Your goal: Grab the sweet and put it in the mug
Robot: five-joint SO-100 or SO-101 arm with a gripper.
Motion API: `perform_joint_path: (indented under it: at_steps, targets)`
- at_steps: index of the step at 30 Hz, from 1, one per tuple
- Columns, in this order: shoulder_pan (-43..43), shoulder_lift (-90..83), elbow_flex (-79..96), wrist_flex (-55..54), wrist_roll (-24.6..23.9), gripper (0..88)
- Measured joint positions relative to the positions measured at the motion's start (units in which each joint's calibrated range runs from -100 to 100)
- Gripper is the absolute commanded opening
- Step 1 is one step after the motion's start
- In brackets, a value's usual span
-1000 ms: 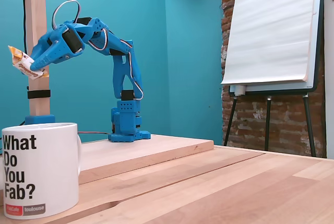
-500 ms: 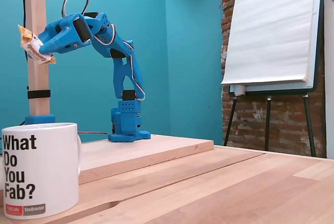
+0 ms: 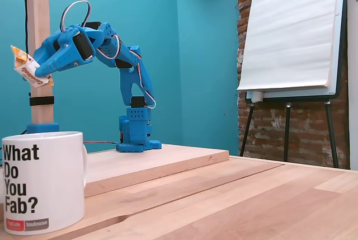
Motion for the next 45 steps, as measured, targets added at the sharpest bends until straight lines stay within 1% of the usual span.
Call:
perform_joint_path:
  at_steps: [18,23,26,33,45]
  targets:
    - [0.0,2.9,-1.1,0.0,0.0,0.0]
    - [0.0,2.9,-1.1,0.0,0.0,6.6]
    - [0.0,2.9,-1.1,0.0,0.0,8.9]
    - [0.0,2.9,-1.1,0.0,0.0,10.5]
    - [0.0,2.9,-1.3,0.0,0.0,10.7]
